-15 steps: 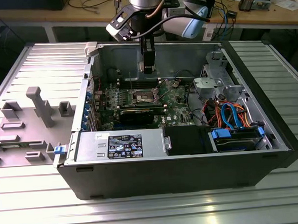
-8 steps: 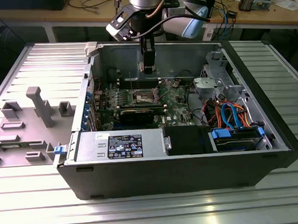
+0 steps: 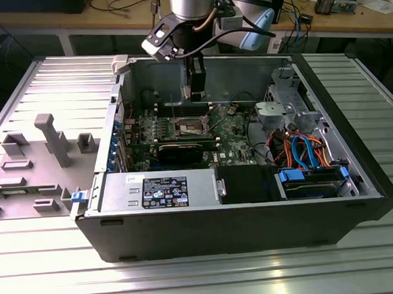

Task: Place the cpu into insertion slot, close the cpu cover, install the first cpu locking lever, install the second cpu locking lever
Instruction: 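Place the cpu into insertion slot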

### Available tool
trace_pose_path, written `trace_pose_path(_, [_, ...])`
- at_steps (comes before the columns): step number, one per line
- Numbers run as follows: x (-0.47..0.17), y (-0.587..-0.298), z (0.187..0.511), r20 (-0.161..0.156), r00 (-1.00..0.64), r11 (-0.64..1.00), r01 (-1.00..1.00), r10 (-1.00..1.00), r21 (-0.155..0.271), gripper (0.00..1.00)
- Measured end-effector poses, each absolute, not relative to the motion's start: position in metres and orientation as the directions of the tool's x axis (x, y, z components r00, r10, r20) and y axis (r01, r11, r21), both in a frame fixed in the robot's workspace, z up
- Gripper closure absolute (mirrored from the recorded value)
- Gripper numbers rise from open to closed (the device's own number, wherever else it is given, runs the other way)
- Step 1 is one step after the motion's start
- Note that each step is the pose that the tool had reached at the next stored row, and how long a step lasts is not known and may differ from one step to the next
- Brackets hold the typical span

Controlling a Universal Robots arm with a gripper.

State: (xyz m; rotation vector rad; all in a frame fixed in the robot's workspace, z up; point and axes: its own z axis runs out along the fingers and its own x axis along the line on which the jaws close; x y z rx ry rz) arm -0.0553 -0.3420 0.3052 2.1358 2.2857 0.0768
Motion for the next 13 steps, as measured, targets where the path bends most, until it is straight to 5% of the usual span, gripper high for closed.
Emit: trace_pose_path(13, [-0.0552,-0.342,0.304,0.024,-0.029,0.028,0.999,0.999,0.044,0.45])
